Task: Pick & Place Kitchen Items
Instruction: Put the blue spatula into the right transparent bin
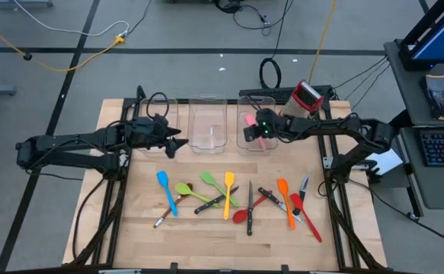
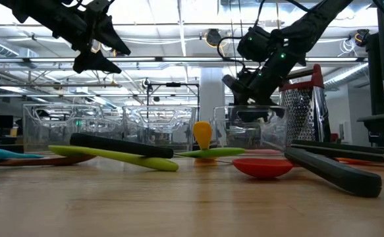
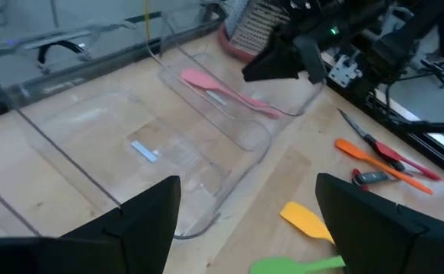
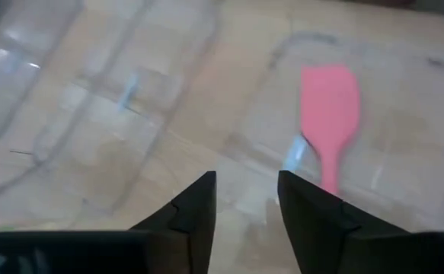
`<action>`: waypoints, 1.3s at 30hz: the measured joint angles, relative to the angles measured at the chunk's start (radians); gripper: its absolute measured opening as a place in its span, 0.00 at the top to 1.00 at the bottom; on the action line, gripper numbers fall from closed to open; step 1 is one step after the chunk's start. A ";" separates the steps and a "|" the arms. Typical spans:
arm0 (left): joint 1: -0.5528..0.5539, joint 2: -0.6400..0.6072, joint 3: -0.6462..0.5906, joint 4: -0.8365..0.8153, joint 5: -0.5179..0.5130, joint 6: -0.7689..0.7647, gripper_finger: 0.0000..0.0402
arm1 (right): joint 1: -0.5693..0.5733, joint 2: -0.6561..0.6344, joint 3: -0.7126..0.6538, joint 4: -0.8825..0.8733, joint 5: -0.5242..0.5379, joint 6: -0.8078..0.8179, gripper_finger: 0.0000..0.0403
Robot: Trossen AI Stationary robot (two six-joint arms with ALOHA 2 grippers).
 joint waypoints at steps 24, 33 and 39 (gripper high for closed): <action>-0.054 0.000 0.000 -0.034 0.051 0.012 0.23 | 0.163 -0.208 -0.001 0.026 -0.191 -0.219 0.79; -0.090 0.000 0.000 -0.030 0.046 0.025 0.23 | 0.346 -0.398 -0.001 -0.275 -0.183 -0.224 0.85; -0.127 0.000 0.000 -0.030 -0.004 0.004 0.23 | 0.445 -0.445 -0.001 -0.363 -0.183 -0.192 0.91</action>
